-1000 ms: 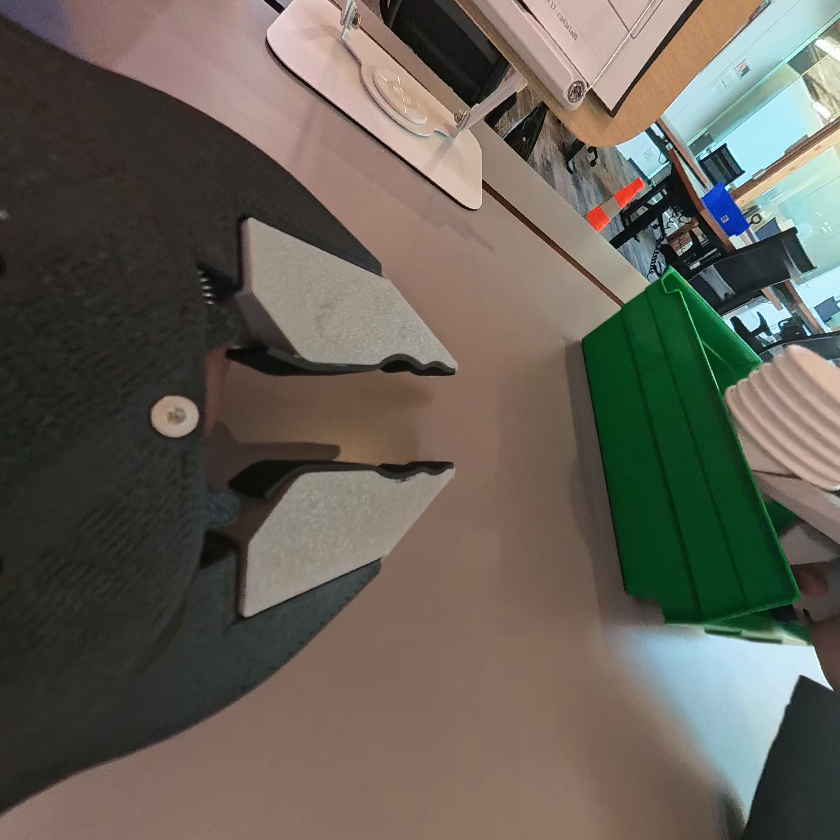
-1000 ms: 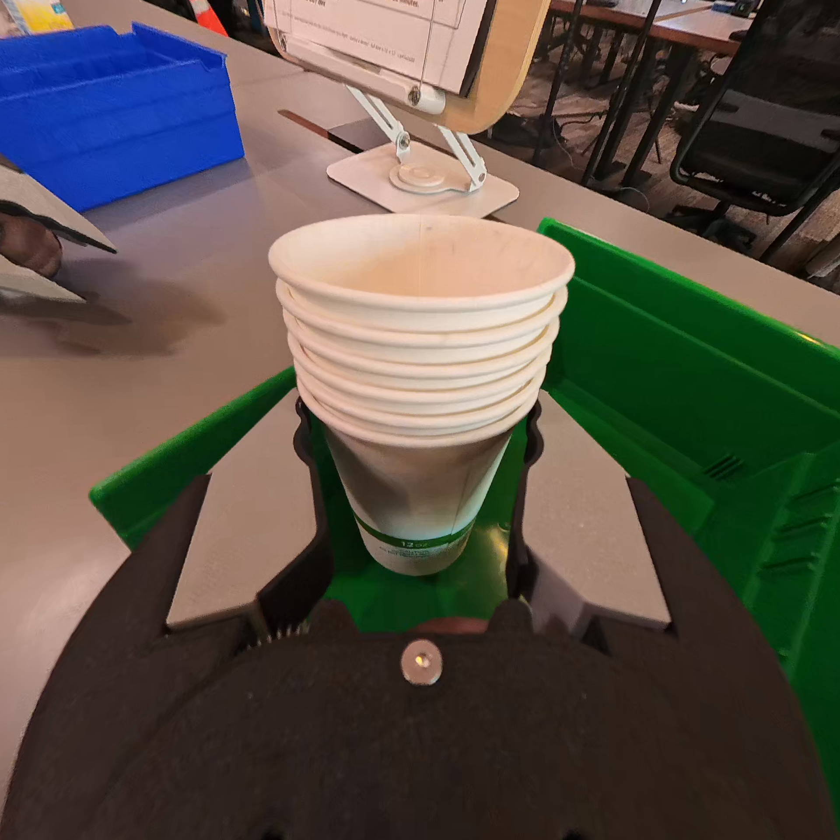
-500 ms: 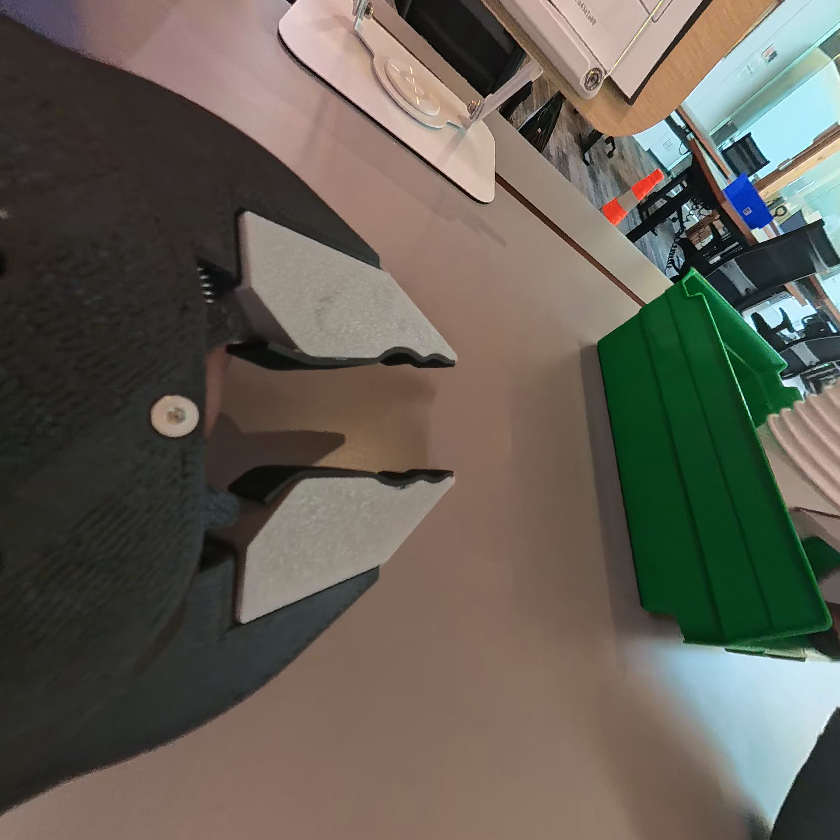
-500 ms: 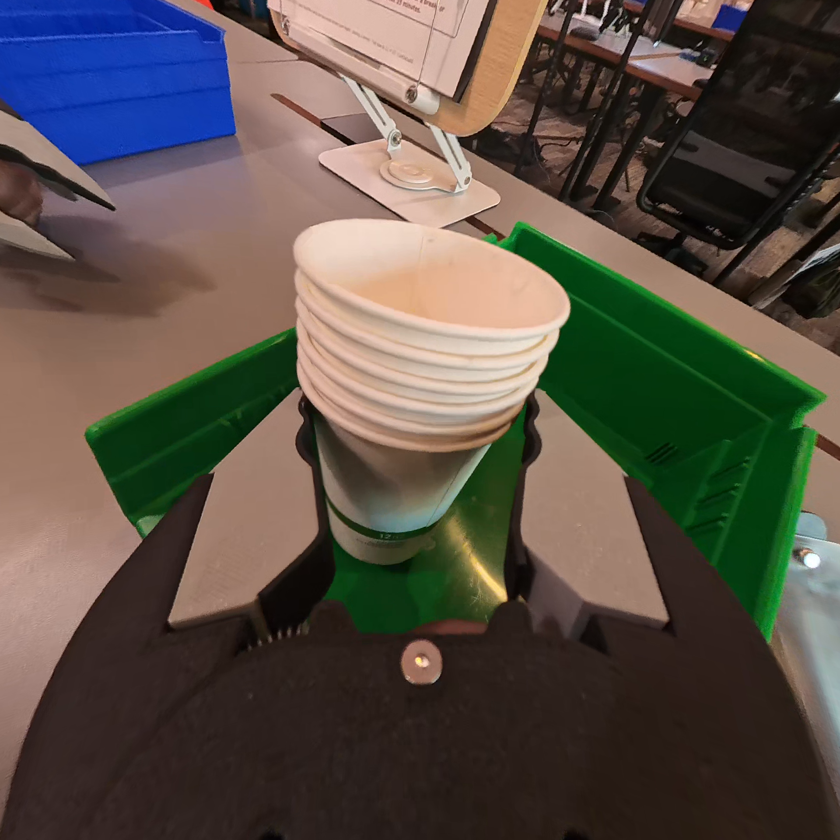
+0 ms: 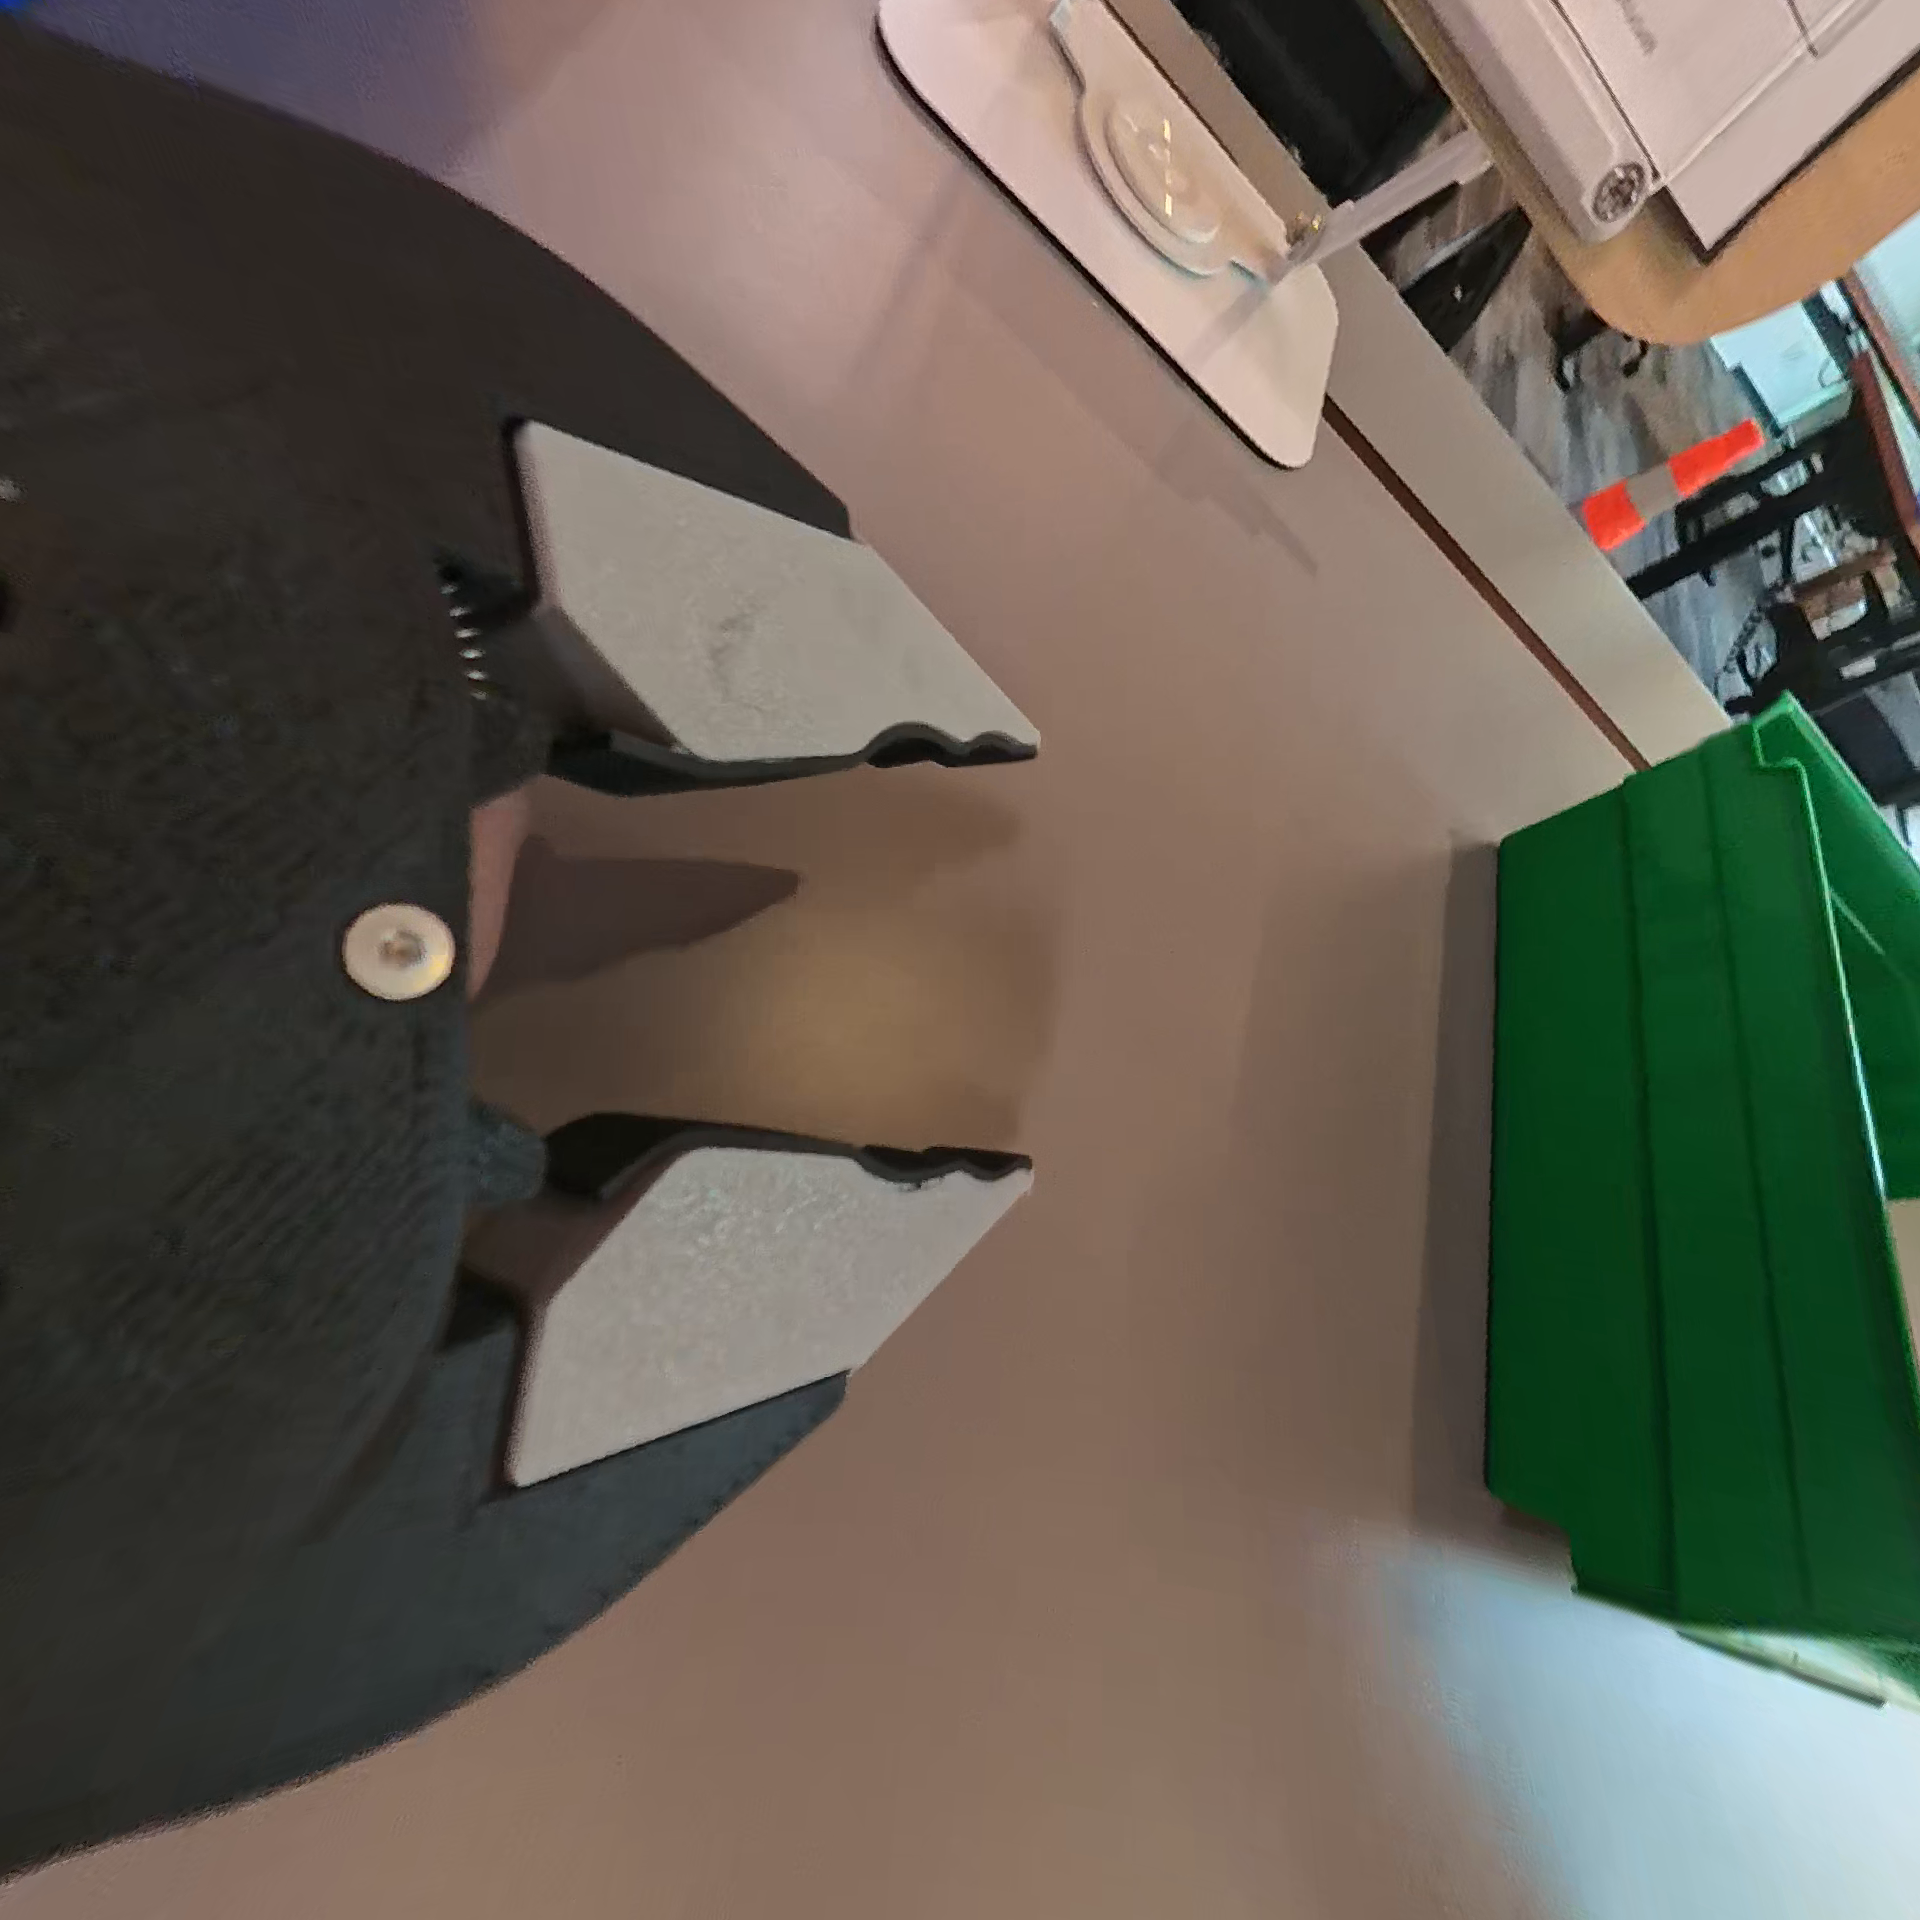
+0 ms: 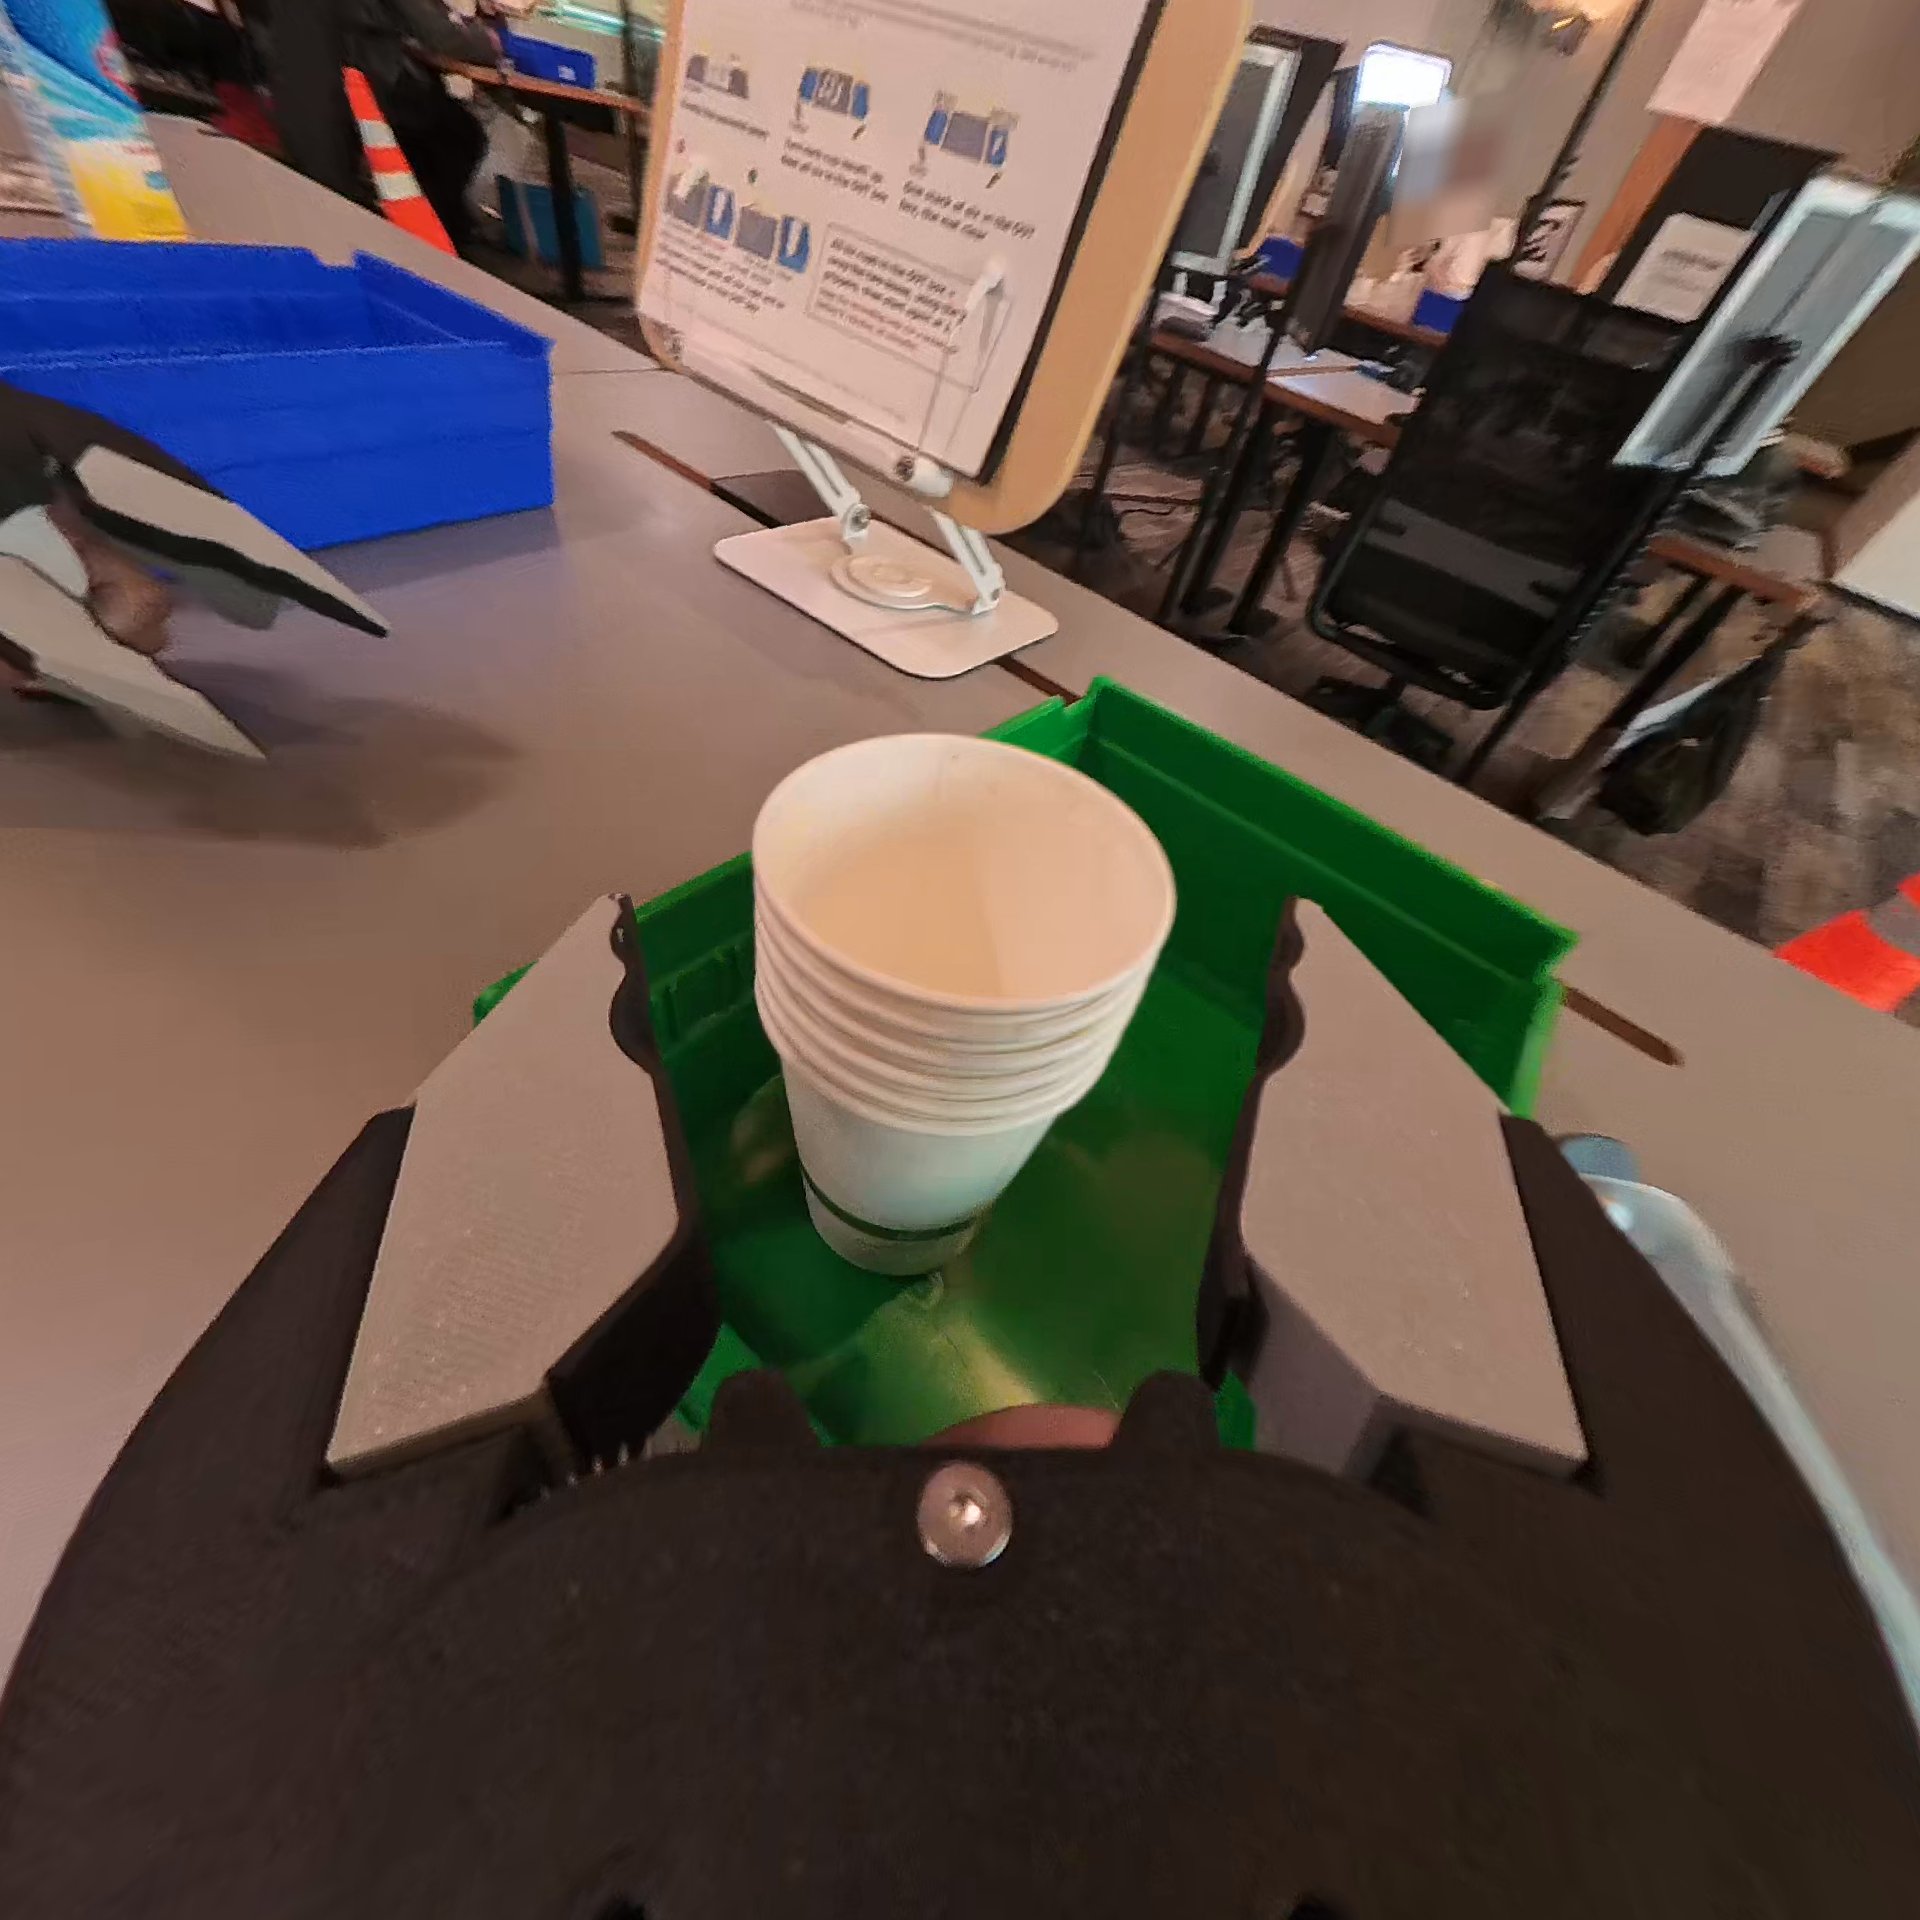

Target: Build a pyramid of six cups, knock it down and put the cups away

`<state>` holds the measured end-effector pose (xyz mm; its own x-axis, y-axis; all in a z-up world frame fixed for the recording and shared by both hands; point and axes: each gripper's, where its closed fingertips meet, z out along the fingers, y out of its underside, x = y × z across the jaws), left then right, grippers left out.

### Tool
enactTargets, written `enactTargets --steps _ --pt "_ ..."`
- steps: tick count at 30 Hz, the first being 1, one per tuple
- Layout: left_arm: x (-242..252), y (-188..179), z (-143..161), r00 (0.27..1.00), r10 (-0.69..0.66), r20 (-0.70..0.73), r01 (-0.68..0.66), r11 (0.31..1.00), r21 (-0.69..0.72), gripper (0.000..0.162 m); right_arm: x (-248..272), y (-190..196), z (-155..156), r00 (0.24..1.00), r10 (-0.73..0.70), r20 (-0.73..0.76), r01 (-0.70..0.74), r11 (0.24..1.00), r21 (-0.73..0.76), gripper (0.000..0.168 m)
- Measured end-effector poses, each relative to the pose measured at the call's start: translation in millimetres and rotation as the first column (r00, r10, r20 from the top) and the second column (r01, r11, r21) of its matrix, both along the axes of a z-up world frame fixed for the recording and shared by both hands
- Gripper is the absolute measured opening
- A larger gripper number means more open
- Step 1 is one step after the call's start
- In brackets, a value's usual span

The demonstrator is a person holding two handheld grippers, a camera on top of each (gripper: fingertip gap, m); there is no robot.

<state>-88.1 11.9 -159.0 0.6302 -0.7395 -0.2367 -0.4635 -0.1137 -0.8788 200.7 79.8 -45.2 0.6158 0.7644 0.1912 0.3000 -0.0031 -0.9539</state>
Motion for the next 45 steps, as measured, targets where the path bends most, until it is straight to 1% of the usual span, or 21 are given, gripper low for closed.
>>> enactTargets --steps 2,4,5,6,7,9,11,13,17,20,21,22,24,26,28,30,33,35,40,43,45 --pt "-7.5 -5.1 3.5 0.998 0.061 0.002 -0.061 0.998 0.013 0.073 11.6 -10.8 22.4 0.998 -0.065 0.003 0.065 0.996 0.054 0.116" --pt "-22.8 -11.8 15.0 0.987 0.157 0.033 -0.159 0.986 0.047 0.072 9.8 -36.5 52.4 0.997 -0.049 -0.053 0.055 0.991 0.122 0.112" --pt "-33.9 -15.8 23.6 0.974 0.217 0.063 -0.221 0.973 0.062 0.071 1.3 -55.0 65.6 0.994 0.01 -0.107 0.006 0.989 0.149 0.093" --pt "-47.2 -20.7 33.2 0.955 0.28 0.098 -0.287 0.955 0.072 0.07 -9.7 -74.3 72.2 0.984 0.084 -0.156 -0.059 0.985 0.162 0.065" --pt "-64.5 -25.4 43.8 0.923 0.359 0.138 -0.371 0.926 0.073 0.07 -20.4 -88.6 72.2 0.971 0.135 -0.198 -0.104 0.982 0.159 0.051" --pt "-108.8 -36.4 66.1 0.822 0.53 0.209 -0.552 0.832 0.059 0.07 -36.6 -92.3 48.0 0.976 0.1 -0.194 -0.087 0.993 0.077 0.056" --pt "-145.4 -52.3 86.8 0.751 0.61 0.252 -0.644 0.76 0.082 0.074 -43.9 -80.2 11.9 0.994 -0.026 -0.105 0.025 1.0 -0.011 0.081" --pt "-176.8 -64.8 94.3 0.693 0.673 0.258 -0.712 0.695 0.099 0.081 -53.0 -75.3 -13.3 0.995 -0.091 -0.051 0.09 0.996 -0.029 0.077" --pt "-206.7 -58.4 62.8 0.659 0.733 0.169 -0.747 0.665 0.024 0.082 -68.8 -60.5 -60.1 0.982 -0.169 0.088 0.176 0.981 -0.08 0.08" --pt "-230.2 -33.6 33.6 0.617 0.787 0.019 -0.787 0.616 0.042 0.059 -67.6 -41.4 -90.0 0.949 -0.227 0.217 0.242 0.969 -0.044 0.077" --pt "-230.1 -26.1 25.1 0.629 0.777 -0.021 -0.776 0.629 0.039 0.046 -70.2 -38.9 -98.2 0.947 -0.218 0.237 0.236 0.971 -0.048 0.072" --pt "-226.3 -19.4 17.4 0.651 0.757 -0.05 -0.758 0.653 0.019 0.027 -73.0 -37.1 -104.0 0.948 -0.203 0.245 0.222 0.974 -0.053 0.058" --pt "-224.6 -11.0 12.5 0.653 0.752 -0.089 -0.754 0.657 0.015 0.017 -76.8 -35.6 -101.5 0.95 -0.173 0.261 0.178 0.984 0.006 0.031" --pt "-237.6 -11.7 15.9 0.61 0.786 -0.105 -0.787 0.616 0.041 0.003 -74.6 -34.2 -102.9 0.931 -0.2 0.306 0.21 0.978 0.001 0.026" --pt "-244.7 -19.9 22.3 0.656 0.754 -0.019 -0.754 0.656 -0.023 0.002 -82.7 -40.5 -102.7 0.94 -0.172 0.296 0.183 0.983 -0.011 0.026" --pt "-251.2 -33.7 37.5 0.684 0.715 0.148 -0.703 0.699 -0.128 0.002 -100.7 -54.9 -101.7 0.955 -0.113 0.273 0.124 0.992 -0.021 0.026" --pt "-262.5 -59.0 85.2 0.662 0.658 0.359 -0.67 0.735 -0.111 0.004 -146.3 -80.3 -101.0 0.965 -0.025 0.26 0.034 0.999 -0.03 0.026" --pt "-270.4 -82.7 128.3 0.614 0.625 0.482 -0.678 0.73 -0.083 0.003 -189.3 -98.7 -101.0 0.964 0.034 0.262 -0.027 0.999 -0.029 0.027" --pt "-270.0 -134.4 181.7 0.627 0.616 0.476 -0.719 0.693 0.049 0.004 -332.8 -141.9 -100.6 0.936 0.217 0.279 -0.206 0.976 -0.07 0.035" --pt "-269.0 -152.7 203.7 0.611 0.599 0.517 -0.741 0.663 0.107 0.003 -445.5 -172.3 -98.2 0.889 0.397 0.229 -0.36 0.914 -0.187 0.045" --pt "-273.2 -164.4 216.2 0.602 0.586 0.542 -0.753 0.643 0.14 0.004 -497.8 -189.7 -93.0 0.847 0.473 0.242 -0.419 0.875 -0.242 0.05"
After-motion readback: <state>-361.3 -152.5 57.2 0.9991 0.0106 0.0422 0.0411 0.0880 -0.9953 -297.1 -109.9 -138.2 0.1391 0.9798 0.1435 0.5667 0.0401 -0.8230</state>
